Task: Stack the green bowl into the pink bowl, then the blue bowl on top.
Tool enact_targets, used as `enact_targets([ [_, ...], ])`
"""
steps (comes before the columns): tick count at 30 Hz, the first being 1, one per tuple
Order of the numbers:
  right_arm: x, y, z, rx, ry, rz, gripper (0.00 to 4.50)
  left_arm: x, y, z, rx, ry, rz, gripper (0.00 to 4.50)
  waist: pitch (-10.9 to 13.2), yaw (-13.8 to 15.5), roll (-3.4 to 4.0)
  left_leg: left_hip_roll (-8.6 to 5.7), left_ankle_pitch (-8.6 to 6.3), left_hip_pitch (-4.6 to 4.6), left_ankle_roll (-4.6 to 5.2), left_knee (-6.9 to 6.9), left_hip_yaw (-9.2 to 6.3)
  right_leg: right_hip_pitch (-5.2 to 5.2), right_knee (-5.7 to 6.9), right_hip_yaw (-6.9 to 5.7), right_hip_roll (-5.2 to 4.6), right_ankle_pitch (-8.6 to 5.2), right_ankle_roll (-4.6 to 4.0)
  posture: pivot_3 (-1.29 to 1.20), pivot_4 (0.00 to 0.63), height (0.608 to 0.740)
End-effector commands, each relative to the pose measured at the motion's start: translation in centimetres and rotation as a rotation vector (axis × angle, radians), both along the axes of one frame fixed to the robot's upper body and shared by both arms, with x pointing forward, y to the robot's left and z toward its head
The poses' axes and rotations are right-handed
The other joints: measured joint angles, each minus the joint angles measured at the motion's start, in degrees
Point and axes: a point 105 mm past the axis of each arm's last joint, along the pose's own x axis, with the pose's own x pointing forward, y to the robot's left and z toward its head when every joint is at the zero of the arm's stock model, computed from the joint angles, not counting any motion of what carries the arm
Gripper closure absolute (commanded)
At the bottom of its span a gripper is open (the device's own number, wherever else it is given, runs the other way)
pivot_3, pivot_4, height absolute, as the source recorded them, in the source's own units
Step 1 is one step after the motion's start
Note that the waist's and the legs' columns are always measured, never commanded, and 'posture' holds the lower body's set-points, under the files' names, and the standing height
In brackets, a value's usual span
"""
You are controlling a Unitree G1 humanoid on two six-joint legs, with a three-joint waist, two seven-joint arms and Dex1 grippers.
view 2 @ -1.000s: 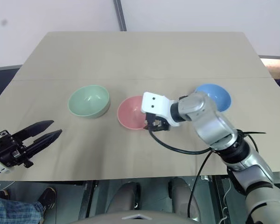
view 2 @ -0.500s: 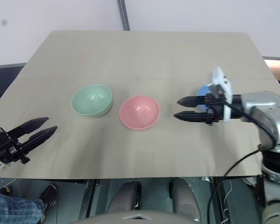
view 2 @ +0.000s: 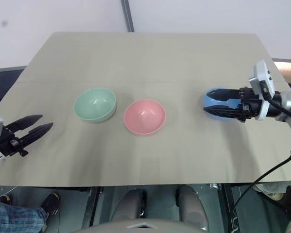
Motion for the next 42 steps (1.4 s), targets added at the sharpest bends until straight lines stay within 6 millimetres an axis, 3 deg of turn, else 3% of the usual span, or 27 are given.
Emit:
enact_targets([
  [1, -0.4, 0.6, 1.1, 0.019, -0.058, 0.027, 1.68, 0.8, 0.4, 1.8, 0.151, -0.065, -0.041, 2.26, 0.01, 0.05, 0.01, 0.00, 0.00, 0.00, 0.00, 0.00, -0.02, -0.01, -0.01, -0.02, 0.01, 0.00, 0.00, 0.00, 0.150, 0.740],
  [7, -0.4, 1.0, 1.0, 0.020, -0.063, 0.033, 1.68, 3.1, -1.1, 2.3, 0.318, -0.087, -0.206, 2.26, 0.05, 0.05, 0.07, -0.03, 0.00, 0.00, 0.00, -0.01, 0.08, 0.00, -0.02, 0.04, -0.05, 0.00, 0.00, 0.00, 0.150, 0.740],
  [16, -0.3, 1.2, 1.5, 0.021, -0.085, 0.022, 1.68, 4.3, -3.7, -0.4, 0.435, 0.028, -0.477, 2.26, 0.07, -0.06, 0.10, -0.01, 0.00, -0.04, 0.00, -0.02, 0.09, -0.06, 0.01, 0.05, -0.02, 0.01, 0.00, 0.00, 0.150, 0.740],
  [26, -0.5, 1.3, 1.6, 0.031, -0.092, 0.002, 1.68, 7.4, -3.9, -2.7, 0.614, 0.024, -0.515, 2.26, 0.07, 0.01, 0.10, -0.02, 0.00, -0.08, 0.01, 0.02, 0.06, -0.08, 0.04, 0.04, -0.02, 0.02, 0.01, 0.00, 0.150, 0.740],
  [30, -0.5, 1.3, 1.6, 0.033, -0.093, -0.005, 1.68, 7.9, -4.8, -2.9, 0.581, 0.024, -0.545, 2.26, 0.06, 0.00, 0.10, -0.02, 0.00, -0.09, 0.01, 0.02, 0.06, -0.09, 0.06, 0.04, -0.02, 0.02, 0.01, 0.00, 0.150, 0.740],
  [34, -0.4, 1.5, 1.7, 0.037, -0.096, -0.003, 1.65, 8.1, -5.1, -3.1, 0.616, 0.017, -0.580, 3.41, 0.06, 0.02, 0.10, -0.02, 0.00, -0.11, 0.01, 0.02, 0.03, -0.09, 0.06, 0.02, -0.02, 0.03, 0.01, 0.00, 0.150, 0.740],
  [36, -0.3, 1.5, 1.7, 0.038, -0.097, -0.003, 1.65, 8.2, -5.3, -3.0, 0.616, 0.009, -0.582, 4.28, 0.07, -0.02, 0.10, -0.02, 0.00, -0.11, 0.01, 0.02, 0.03, -0.09, 0.07, 0.03, -0.02, 0.02, 0.01, 0.00, 0.150, 0.740],
  [42, -0.4, 1.7, 1.6, 0.045, -0.093, 0.002, 1.65, 8.1, -5.8, -2.1, 0.617, -0.023, -0.614, 4.43, 0.06, 0.01, 0.10, -0.02, 0.00, -0.11, 0.01, 0.03, 0.02, -0.09, 0.09, 0.02, -0.02, 0.03, 0.01, 0.00, 0.150, 0.740],
])
